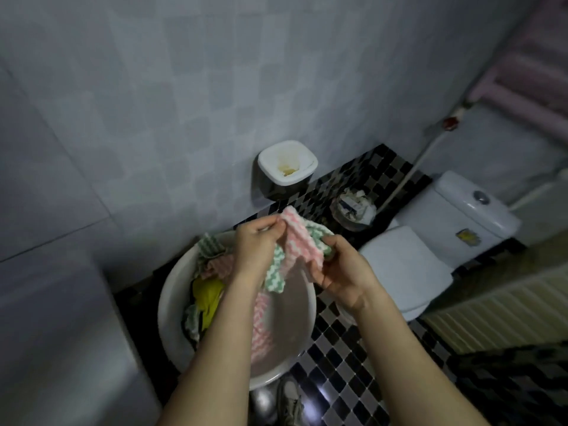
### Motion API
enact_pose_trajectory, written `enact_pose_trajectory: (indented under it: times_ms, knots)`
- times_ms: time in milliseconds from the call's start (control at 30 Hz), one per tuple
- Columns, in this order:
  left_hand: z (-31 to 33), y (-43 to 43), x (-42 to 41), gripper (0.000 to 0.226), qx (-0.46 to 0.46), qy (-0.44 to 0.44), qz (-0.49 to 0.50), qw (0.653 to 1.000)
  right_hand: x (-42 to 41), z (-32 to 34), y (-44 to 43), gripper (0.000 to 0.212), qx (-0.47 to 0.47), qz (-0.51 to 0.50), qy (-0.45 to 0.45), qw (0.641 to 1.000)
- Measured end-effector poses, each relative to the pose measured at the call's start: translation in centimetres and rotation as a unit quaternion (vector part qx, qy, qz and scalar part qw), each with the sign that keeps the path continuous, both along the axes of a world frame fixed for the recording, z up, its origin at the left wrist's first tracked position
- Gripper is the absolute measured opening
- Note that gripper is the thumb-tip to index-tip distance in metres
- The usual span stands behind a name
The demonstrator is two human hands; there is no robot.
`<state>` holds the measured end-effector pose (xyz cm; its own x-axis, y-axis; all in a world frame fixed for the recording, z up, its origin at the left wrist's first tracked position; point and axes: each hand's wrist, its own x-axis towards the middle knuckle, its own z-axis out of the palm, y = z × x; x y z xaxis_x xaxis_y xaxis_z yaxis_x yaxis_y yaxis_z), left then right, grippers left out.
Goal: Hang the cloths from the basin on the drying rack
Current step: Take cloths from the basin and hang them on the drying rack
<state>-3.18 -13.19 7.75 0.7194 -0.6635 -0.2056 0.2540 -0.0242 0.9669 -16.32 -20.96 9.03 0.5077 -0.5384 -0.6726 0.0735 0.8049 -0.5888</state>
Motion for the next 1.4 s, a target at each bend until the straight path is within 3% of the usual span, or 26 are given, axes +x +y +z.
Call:
enact_pose_trajectory:
  times_ms: [133, 233, 367, 500, 600, 667, 767, 833, 933, 1000, 1067, 1133, 1233, 1333, 1400]
  knots:
    - [3.6, -1.2, -2.0, 0.023, -0.085, 0.124, -0.007, 0.989, -3.0, 4.0, 0.3, 0.009, -0.068, -0.034, 0.023, 0.997]
    - [5.5, -2.0, -3.5, 0.018, -0.128, 0.163, -0.052, 0.977, -5.8, 6.7, 0.3, 0.01, -0.094, -0.082, -0.003, 0.992]
    - [7.4, -3.7, -6.8, 0.019, -0.133, 0.206, -0.13, 0.961, -10.1, 9.4, 0.3, 0.027, -0.043, -0.182, -0.146, 0.971]
    - [9.3, -4.2, -12.5, 0.061, -0.103, 0.269, -0.275, 0.917, -12.5, 11.0, 1.8, 0.037, -0.014, -0.189, -0.266, 0.945]
    - [9.5, -3.9, -16.4, 0.048, -0.098, 0.239, -0.341, 0.904, -15.3, 10.9, 2.4, 0.064, -0.023, -0.169, -0.316, 0.933]
    - [9.6, -4.2, -19.1, 0.035, -0.098, 0.241, -0.37, 0.892, -18.9, 10.9, 2.8, 0.058, -0.024, -0.215, -0.351, 0.911]
    - [9.6, -4.7, -22.8, 0.039, -0.088, 0.275, -0.413, 0.864, -24.5, 11.3, 3.9, 0.032, -0.042, -0.325, -0.378, 0.866]
    - [9.5, -4.6, -24.3, 0.039, -0.077, 0.302, -0.414, 0.855, -27.3, 11.8, 4.6, 0.027, -0.059, -0.379, -0.375, 0.844]
    - [10.3, -3.6, -28.6, 0.04, -0.041, 0.279, -0.403, 0.871, -33.6, 12.1, 6.5, 0.018, -0.105, -0.431, -0.319, 0.838]
    - [10.6, -3.5, -29.5, 0.039, -0.043, 0.243, -0.41, 0.878, -36.0, 12.2, 7.3, 0.011, -0.138, -0.441, -0.198, 0.864]
    - [11.6, -2.8, -32.1, 0.038, -0.048, 0.218, -0.453, 0.863, -39.4, 12.3, 8.8, 0.018, -0.185, -0.439, -0.063, 0.877]
    - [12.6, -2.3, -34.4, 0.036, -0.043, 0.178, -0.489, 0.853, -41.8, 12.6, 10.0, 0.033, -0.231, -0.404, 0.015, 0.885]
    - [13.7, -1.0, -38.6, 0.036, -0.031, 0.036, -0.545, 0.837, -44.6, 13.4, 12.2, 0.037, -0.287, -0.335, 0.037, 0.897]
    - [14.3, 0.4, -42.0, 0.044, -0.033, -0.077, -0.596, 0.799, -45.9, 13.4, 13.7, 0.022, -0.312, -0.286, 0.033, 0.905]
    - [14.4, 1.6, -44.3, 0.044, -0.043, -0.124, -0.631, 0.765, -47.2, 13.0, 15.2, 0.025, -0.343, -0.237, 0.063, 0.907]
